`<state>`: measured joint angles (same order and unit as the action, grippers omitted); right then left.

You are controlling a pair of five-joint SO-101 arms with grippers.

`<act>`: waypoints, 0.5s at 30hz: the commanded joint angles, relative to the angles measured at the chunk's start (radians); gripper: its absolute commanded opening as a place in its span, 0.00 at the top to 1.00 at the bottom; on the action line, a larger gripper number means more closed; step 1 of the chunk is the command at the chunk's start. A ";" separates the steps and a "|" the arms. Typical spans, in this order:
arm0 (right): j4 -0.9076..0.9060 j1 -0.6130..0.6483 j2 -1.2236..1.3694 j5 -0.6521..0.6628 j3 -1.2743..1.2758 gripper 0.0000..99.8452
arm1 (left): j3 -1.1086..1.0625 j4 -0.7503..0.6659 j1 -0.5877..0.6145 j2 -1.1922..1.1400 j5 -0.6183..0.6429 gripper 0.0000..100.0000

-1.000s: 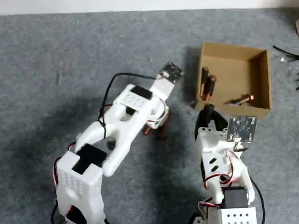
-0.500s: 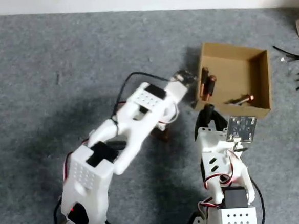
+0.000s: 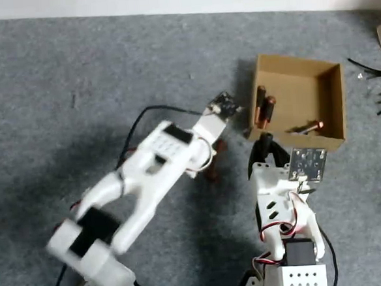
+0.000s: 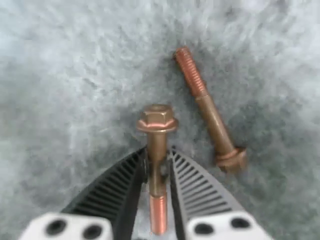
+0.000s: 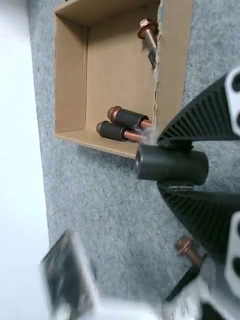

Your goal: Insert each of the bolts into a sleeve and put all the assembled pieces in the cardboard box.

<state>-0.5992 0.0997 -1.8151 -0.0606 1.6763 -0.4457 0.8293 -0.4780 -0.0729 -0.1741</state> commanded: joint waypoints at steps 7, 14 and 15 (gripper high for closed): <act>0.030 0.042 -0.022 0.012 0.093 1.00 | -0.449 -0.284 -0.024 0.667 -0.006 0.99; 0.051 0.199 -0.022 0.014 0.093 1.00 | -0.611 -0.365 0.047 1.009 -0.005 0.99; 0.067 0.216 -0.022 0.014 0.093 1.00 | -0.631 -0.377 0.047 1.050 -0.005 0.99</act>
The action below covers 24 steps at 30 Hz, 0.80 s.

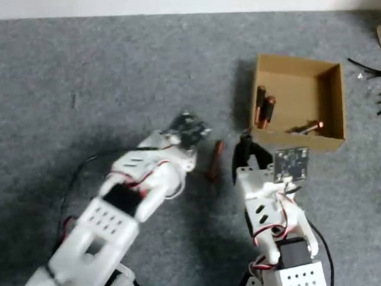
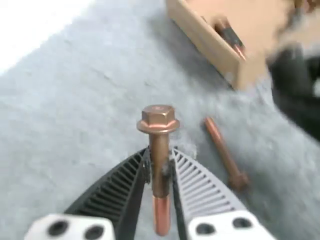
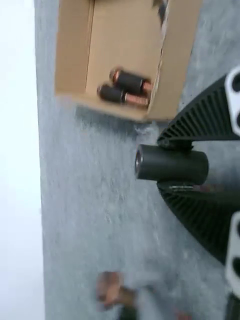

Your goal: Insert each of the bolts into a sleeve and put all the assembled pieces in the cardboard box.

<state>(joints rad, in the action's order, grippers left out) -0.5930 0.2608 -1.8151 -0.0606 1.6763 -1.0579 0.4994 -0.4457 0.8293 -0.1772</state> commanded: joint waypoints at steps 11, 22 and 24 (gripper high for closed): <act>0.171 0.157 -0.022 0.014 0.093 1.00 | -0.237 -0.144 0.016 0.610 0.005 0.99; 0.176 0.286 -0.022 0.146 0.093 1.00 | -0.487 -0.493 0.018 0.878 0.002 0.99; 0.180 0.291 -0.022 0.144 0.093 1.00 | -0.506 -0.520 0.013 0.905 0.002 0.99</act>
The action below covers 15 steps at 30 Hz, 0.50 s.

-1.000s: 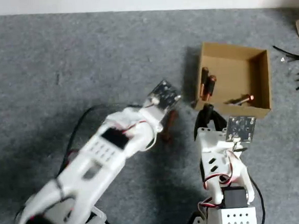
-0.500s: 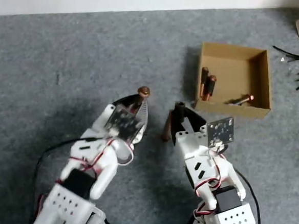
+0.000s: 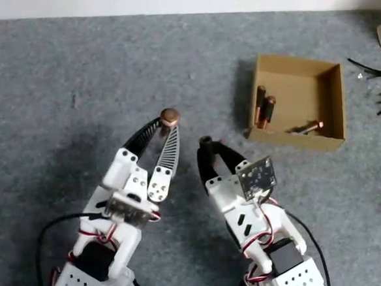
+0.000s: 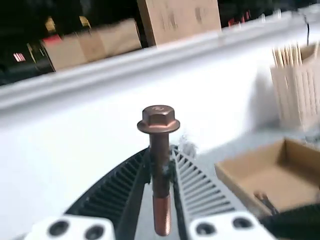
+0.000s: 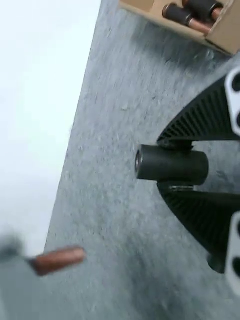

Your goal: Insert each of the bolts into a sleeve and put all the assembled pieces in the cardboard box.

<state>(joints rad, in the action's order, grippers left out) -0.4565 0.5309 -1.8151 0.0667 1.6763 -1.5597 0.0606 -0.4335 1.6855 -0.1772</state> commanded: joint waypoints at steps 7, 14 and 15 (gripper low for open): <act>0.096 0.016 -0.022 0.017 0.093 1.00 | -0.004 -0.086 -0.001 0.087 0.003 0.99; 0.127 0.019 -0.024 0.011 0.093 1.00 | -0.019 -0.081 -0.064 0.093 0.012 0.99; 0.139 0.019 -0.024 0.011 0.093 1.00 | -0.027 -0.084 -0.071 0.093 0.043 0.99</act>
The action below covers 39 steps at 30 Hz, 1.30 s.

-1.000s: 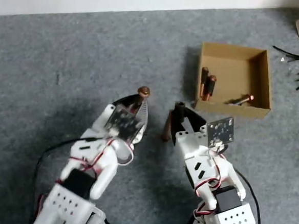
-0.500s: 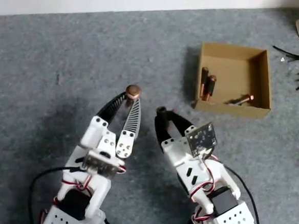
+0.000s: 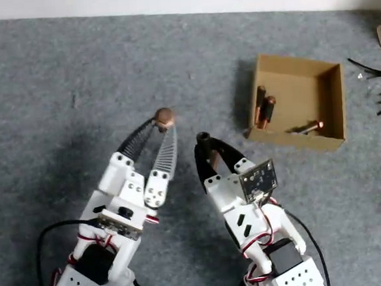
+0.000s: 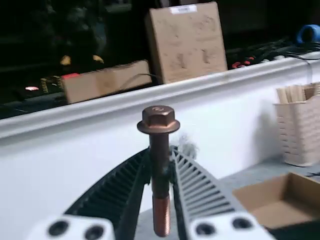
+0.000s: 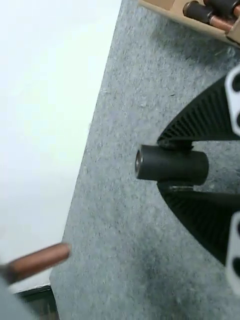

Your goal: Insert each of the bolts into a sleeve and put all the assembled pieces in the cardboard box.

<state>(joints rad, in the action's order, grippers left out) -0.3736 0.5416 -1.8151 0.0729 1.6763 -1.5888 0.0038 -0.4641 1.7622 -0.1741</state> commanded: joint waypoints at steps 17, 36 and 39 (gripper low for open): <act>0.044 0.088 -0.022 0.012 0.093 1.00 | 0.004 -0.025 -0.042 0.010 0.528 0.99; 0.005 0.140 -0.024 0.083 0.093 1.00 | -0.021 -0.028 -0.015 0.016 0.523 0.99; 0.012 0.140 -0.024 0.083 0.093 1.00 | -0.021 -0.029 0.012 0.016 0.526 0.99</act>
<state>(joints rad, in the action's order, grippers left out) -0.3721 0.6720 -1.8167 0.1435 1.6763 -1.6333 0.0008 -0.4810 1.7622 0.3460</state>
